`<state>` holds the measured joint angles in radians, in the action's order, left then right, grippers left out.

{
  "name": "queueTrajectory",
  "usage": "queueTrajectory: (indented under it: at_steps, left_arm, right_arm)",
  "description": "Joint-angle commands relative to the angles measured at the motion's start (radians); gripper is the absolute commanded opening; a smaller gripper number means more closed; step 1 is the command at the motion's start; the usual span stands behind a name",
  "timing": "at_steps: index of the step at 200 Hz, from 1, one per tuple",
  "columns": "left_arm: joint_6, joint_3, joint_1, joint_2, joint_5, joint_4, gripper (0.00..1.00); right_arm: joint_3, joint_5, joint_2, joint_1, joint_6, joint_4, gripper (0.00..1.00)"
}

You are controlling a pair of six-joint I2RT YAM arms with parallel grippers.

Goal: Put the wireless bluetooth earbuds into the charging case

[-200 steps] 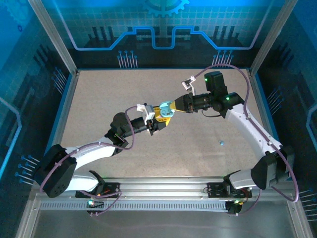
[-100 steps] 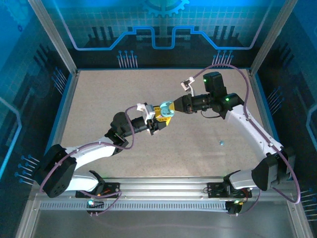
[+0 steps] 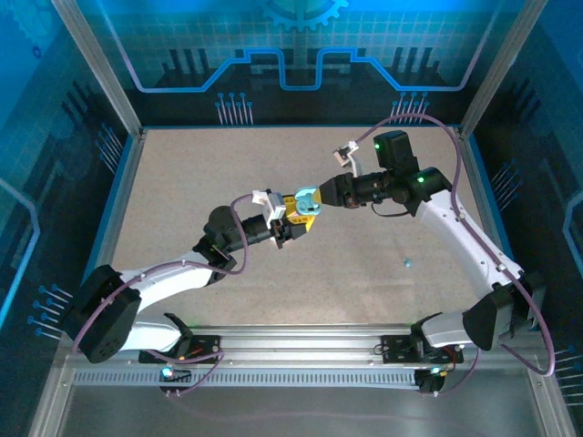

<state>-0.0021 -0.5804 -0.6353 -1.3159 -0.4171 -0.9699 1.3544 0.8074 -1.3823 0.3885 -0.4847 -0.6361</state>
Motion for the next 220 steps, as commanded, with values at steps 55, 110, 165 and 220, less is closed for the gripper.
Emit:
queueTrajectory:
  at_steps: [55, 110, 165, 220]
  left_arm:
    - [0.013, -0.007, -0.007, 0.035, 0.024, -0.055, 0.31]
    - [0.024, -0.001, -0.007, 0.051, 0.047, -0.057, 0.31]
    - [0.004, 0.0, -0.007, 0.057, 0.046, -0.067, 0.31]
    - [0.006, -0.001, -0.008, 0.059, 0.046, -0.056, 0.31]
  right_arm:
    - [0.005, -0.062, 0.128, -0.023, 0.0, 0.011, 0.45]
    - [-0.187, -0.336, 0.35, -0.246, -0.065, 0.011, 0.46]
    - [-0.447, -0.519, 0.242, -0.55, -0.137, -0.198, 0.44]
    - [-0.604, -0.656, 0.091, -0.564, -0.103, -0.112, 0.44]
